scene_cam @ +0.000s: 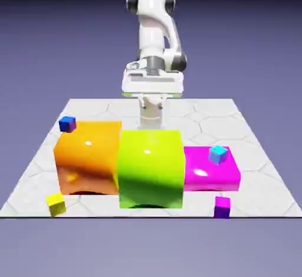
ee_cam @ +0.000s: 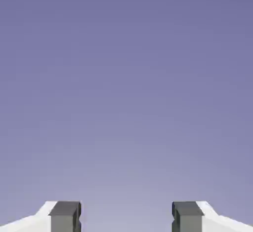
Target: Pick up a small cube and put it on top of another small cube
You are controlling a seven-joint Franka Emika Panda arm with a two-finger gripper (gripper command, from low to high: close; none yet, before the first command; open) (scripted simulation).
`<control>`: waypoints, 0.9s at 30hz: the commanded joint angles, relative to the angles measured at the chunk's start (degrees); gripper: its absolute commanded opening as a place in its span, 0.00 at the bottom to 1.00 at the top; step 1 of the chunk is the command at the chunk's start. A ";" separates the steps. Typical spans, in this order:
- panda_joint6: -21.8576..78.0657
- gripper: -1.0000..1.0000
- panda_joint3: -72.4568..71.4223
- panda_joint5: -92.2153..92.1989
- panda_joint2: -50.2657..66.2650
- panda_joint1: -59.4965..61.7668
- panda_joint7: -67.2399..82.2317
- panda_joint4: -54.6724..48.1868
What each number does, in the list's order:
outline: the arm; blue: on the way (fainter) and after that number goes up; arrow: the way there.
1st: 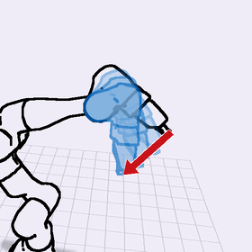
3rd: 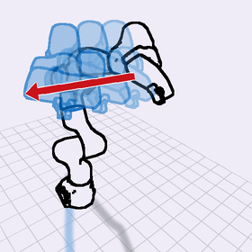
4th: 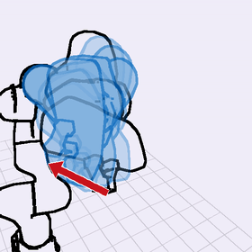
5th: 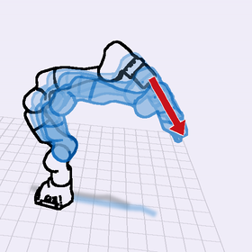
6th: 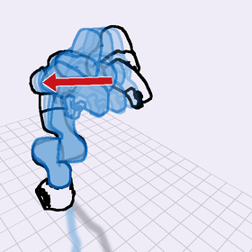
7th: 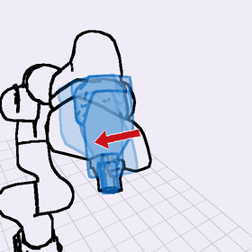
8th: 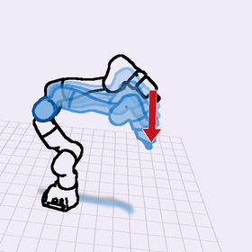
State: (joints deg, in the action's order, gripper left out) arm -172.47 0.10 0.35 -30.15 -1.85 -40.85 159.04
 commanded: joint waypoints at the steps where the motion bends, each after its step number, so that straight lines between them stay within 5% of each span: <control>1: 1.28 0.50 0.08 0.29 2.08 -0.97 1.34 -1.63; 27: 34.43 0.50 2.16 7.87 56.07 -26.04 36.09 -43.83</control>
State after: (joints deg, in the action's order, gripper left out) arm -138.04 2.26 8.22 25.91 -27.89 -4.76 115.21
